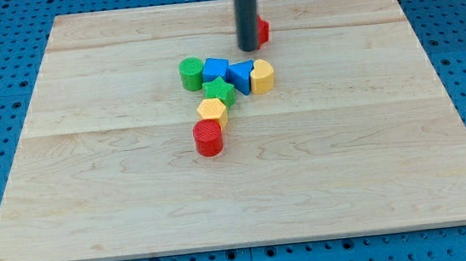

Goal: Push the red star towards top right

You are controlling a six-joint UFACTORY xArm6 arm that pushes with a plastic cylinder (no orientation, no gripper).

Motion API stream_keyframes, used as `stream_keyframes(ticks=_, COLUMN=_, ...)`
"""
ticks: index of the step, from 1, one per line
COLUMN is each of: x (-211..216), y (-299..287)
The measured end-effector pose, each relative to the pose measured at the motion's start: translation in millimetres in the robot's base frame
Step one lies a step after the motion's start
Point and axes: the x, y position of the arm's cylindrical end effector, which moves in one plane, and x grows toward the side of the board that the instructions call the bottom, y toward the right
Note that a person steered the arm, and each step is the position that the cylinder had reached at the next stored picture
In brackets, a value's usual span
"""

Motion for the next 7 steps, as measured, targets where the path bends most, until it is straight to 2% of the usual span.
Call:
stream_keyframes(ticks=1, x=-5, y=0)
stream_keyframes(ticks=3, x=-1, y=-66)
stream_keyframes(ticks=4, x=-18, y=-44)
stream_keyframes(ticks=7, x=-51, y=106)
